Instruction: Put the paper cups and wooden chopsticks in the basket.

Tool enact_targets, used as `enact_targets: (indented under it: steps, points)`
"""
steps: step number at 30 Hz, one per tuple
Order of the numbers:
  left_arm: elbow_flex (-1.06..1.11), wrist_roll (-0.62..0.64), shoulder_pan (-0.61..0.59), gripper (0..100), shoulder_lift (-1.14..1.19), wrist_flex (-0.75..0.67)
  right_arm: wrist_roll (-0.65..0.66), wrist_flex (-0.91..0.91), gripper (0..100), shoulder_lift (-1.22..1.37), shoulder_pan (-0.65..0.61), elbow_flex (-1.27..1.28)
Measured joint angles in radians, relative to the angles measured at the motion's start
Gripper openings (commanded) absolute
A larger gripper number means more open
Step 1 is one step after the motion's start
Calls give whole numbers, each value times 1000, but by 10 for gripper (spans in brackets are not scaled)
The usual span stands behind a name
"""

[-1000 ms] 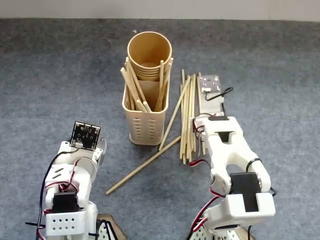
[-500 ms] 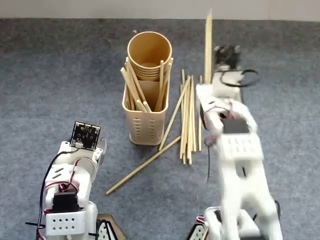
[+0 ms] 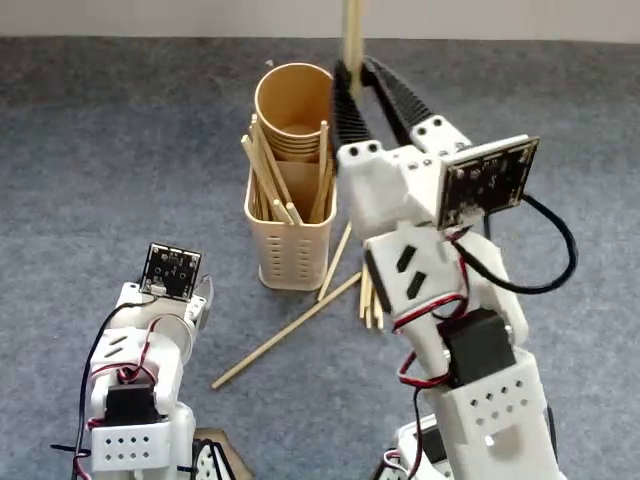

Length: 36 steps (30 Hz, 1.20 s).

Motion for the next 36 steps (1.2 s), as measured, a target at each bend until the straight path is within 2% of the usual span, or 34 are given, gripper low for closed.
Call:
enact_targets:
  steps: [6, 10, 14, 16, 21, 31, 33, 36]
  points:
    - [0, 0, 0, 245, 0, 0, -64, -107, 5, 112, -34, 150]
    - [0, 0, 0, 245, 0, 0, -63, -120, 6, 120, -40, 247]
    - [0, 0, 0, 245, 0, 0, -3, -120, 9, 120, -38, 282]
    - [0, 0, 0, 245, 0, 0, 5, -120, 50, 106, -38, 295]
    - [0, 0, 0, 245, 0, 0, 9, -120, 229, 48, -60, 344]
    - [0, 0, 0, 245, 0, 0, 9, -120, 227, 31, -72, 361]
    - [0, 0, 0, 245, 0, 0, 9, -120, 227, 31, -48, 361]
    - [0, 0, 0, 245, 0, 0, 9, -68, 227, 14, 61, 295]
